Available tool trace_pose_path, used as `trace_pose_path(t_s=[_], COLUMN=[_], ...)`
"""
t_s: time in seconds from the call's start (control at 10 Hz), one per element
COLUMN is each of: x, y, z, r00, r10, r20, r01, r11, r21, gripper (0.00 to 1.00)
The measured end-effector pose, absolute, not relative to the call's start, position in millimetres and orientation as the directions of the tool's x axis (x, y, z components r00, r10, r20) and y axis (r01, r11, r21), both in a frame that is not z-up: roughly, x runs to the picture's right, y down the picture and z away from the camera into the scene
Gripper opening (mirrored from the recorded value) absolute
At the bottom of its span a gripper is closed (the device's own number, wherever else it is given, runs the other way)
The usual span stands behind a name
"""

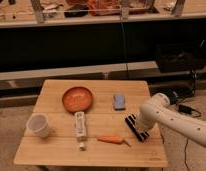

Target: Push the eraser across the table

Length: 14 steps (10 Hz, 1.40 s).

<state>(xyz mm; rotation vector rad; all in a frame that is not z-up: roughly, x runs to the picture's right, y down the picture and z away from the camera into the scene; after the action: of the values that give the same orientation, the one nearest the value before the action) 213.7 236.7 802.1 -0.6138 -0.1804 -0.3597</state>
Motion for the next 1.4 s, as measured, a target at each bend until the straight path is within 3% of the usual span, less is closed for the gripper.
trace_pose_path(t_s=[1.4], x=[195.4], y=[239.7], z=[801.6], r00=[0.908], r10=[-0.299], r20=[0.292], r01=[0.413], r11=[0.755], r21=[-0.510], gripper=[0.01])
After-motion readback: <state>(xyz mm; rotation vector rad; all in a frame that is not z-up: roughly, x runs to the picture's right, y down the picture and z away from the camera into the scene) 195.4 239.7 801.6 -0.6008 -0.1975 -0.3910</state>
